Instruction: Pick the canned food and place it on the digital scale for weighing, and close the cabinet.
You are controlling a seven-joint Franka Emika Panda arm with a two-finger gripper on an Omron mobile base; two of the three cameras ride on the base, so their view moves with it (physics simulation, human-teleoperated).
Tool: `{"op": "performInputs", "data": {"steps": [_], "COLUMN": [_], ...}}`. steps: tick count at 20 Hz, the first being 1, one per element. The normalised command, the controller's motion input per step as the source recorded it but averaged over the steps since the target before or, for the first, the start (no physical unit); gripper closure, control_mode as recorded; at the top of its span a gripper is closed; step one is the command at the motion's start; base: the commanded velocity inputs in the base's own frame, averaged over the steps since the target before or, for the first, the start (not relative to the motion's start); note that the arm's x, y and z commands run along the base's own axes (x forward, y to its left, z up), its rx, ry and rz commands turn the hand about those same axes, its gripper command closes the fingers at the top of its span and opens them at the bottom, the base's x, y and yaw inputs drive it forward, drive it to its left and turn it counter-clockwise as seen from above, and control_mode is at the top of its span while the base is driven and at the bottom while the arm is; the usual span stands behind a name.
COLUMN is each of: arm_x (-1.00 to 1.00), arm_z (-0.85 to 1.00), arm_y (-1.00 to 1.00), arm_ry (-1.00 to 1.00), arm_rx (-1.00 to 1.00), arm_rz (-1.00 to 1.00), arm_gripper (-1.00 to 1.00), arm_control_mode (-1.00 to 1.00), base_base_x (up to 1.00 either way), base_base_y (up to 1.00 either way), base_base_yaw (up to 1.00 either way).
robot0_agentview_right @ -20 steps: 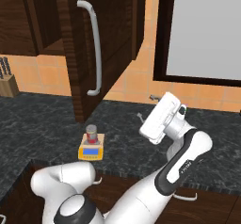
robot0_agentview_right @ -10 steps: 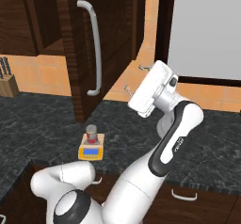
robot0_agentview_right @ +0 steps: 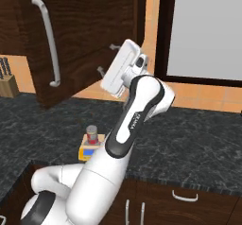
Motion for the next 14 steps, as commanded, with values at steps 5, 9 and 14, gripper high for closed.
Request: {"op": "performInputs", "data": {"steps": [5,9,14], "arm_x": [0.37,0.75,0.87], "arm_z": [0.23,0.01,0.00], "arm_y": [1.00,1.00,0.60], "arm_ry": [-0.10,-0.05,-0.02], "arm_rx": [-0.16,-0.19,-0.09], "arm_rz": [-0.46,-0.52,-0.37], "arm_gripper": [-1.00,-1.00,-1.00], "arm_control_mode": [-1.00,-1.00,-1.00], "base_base_x": [0.00,0.00,0.00], "base_base_y": [0.00,0.00,0.00], "base_base_yaw": [0.00,0.00,0.00]}}
